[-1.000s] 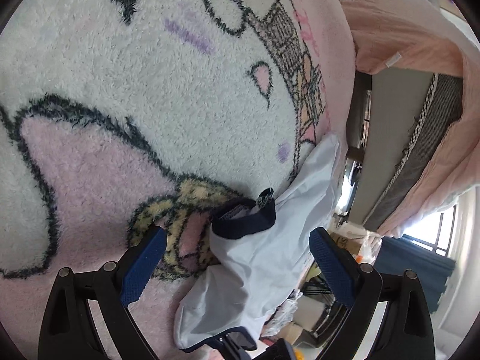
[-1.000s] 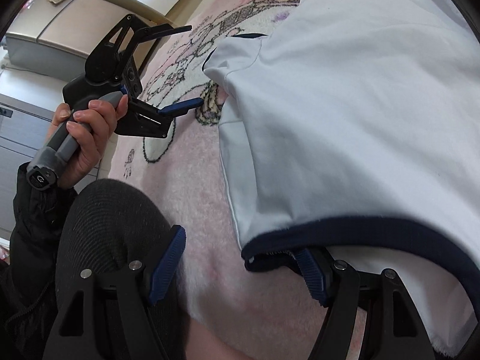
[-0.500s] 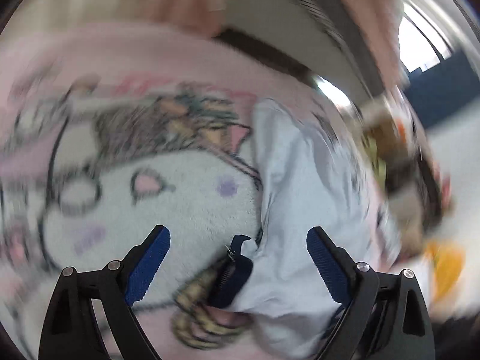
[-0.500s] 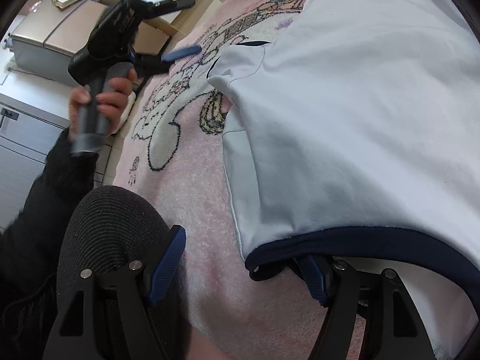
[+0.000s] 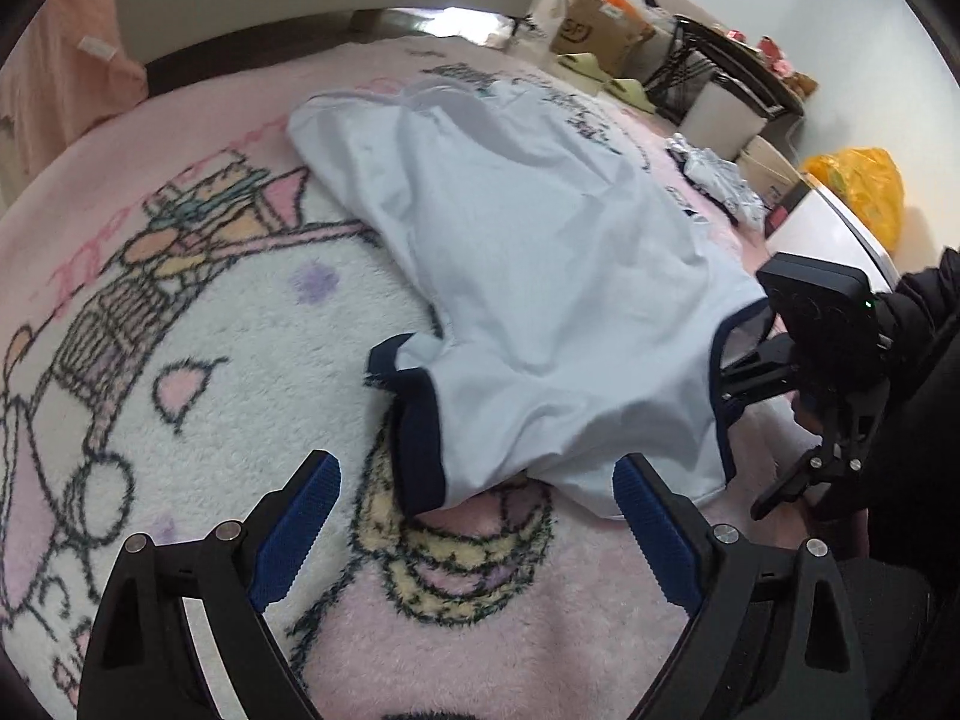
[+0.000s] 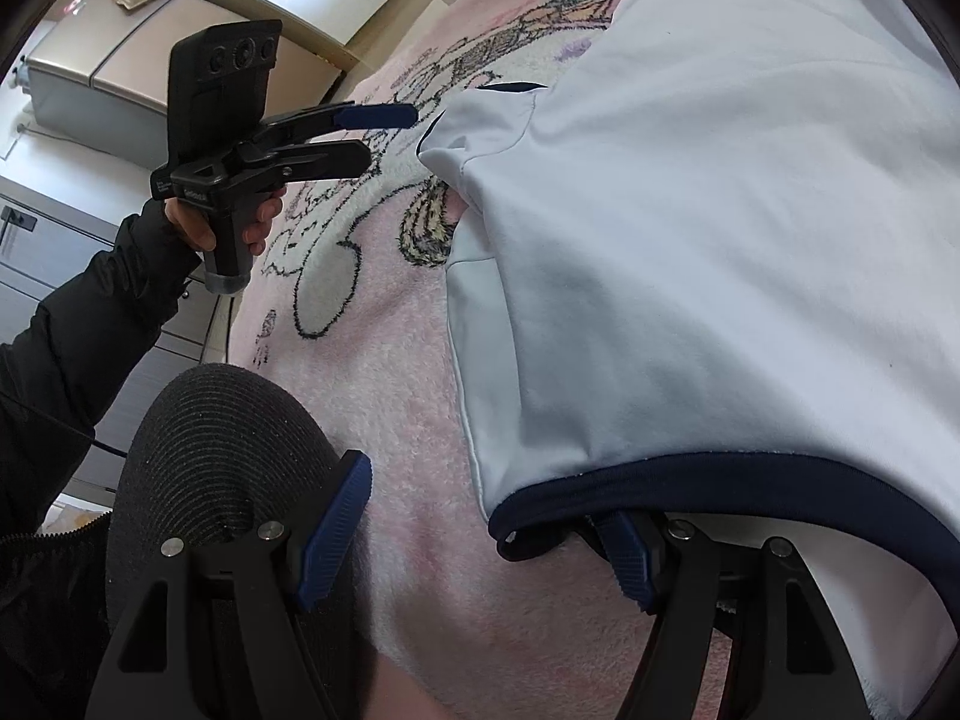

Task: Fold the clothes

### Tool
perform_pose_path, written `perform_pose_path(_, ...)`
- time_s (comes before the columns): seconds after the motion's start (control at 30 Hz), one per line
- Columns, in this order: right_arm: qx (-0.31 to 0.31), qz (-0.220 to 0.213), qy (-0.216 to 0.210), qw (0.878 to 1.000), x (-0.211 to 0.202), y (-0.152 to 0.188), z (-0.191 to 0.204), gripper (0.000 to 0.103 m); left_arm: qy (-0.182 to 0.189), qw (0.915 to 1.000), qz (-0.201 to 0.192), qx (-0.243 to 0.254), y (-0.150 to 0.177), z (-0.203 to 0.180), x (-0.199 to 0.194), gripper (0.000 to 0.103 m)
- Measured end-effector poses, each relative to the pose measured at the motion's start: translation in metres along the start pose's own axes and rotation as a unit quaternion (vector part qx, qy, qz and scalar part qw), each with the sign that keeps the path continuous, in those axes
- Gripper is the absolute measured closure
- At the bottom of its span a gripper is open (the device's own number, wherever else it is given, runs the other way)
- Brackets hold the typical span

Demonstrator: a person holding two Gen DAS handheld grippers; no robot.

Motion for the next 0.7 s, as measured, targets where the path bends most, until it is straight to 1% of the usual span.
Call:
perform_pose_path(0.07, -0.001, 0.0, 0.001, 1.0, 0.001, 0.0, 0.001, 0.031, 0.013, 0.9998, 0.007, 0.012, -0.005, 0.001, 0.009, 0.009)
perform_pose_path(0.17, -0.005, 0.002, 0.001, 1.0, -0.002, 0.001, 0.001, 0.031, 0.012, 0.9995, 0.018, 0.024, -0.004, 0.002, 0.02, 0.009)
perform_pose_path(0.3, -0.006, 0.002, 0.004, 1.0, -0.002, 0.001, 0.002, 0.031, 0.007, 0.9994, 0.031, 0.013, -0.001, 0.01, 0.036, 0.009)
perform_pose_path(0.37, -0.004, -0.001, 0.008, 1.0, -0.004, 0.002, 0.002, 0.031, 0.019, 0.9994, 0.028, 0.008, 0.001, 0.01, 0.04, 0.012)
perform_pose_path(0.4, -0.005, -0.004, 0.01, 1.0, -0.005, 0.003, 0.002, 0.031, 0.021, 0.9994, 0.027, 0.0, 0.001, 0.011, 0.041, 0.016)
perform_pose_path(0.47, -0.012, -0.01, 0.017, 1.0, -0.006, 0.004, 0.005, 0.031, 0.024, 0.9992, 0.026, -0.018, 0.003, 0.013, 0.045, 0.051)
perform_pose_path(0.53, -0.026, -0.018, 0.027, 0.999, -0.006, 0.005, 0.01, 0.032, 0.023, 0.9989, 0.016, -0.039, 0.004, 0.018, 0.044, 0.057)
perform_pose_path(0.6, -0.035, -0.018, 0.032, 0.999, -0.006, 0.006, 0.013, 0.035, 0.025, 0.998, 0.007, -0.058, 0.005, 0.022, 0.043, 0.057)
perform_pose_path(0.63, -0.037, -0.018, 0.035, 0.999, -0.005, 0.006, 0.014, 0.04, 0.029, 0.9973, 0.005, -0.067, 0.006, 0.023, 0.043, 0.058)
perform_pose_path(0.7, -0.036, -0.016, 0.039, 0.998, -0.004, 0.006, 0.013, 0.043, 0.03, 0.9962, 0.003, -0.082, 0.007, 0.025, 0.042, 0.062)
Point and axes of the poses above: each gripper's, at about its wrist camera, not at the fingertips, and x roughly the way its jaws point, z to its left, y to its underside, the point moved 2 cm from there along x, roughly the way its jaws point, and after that the axes turned 3 degrees about -y, right-handed, at the moved point
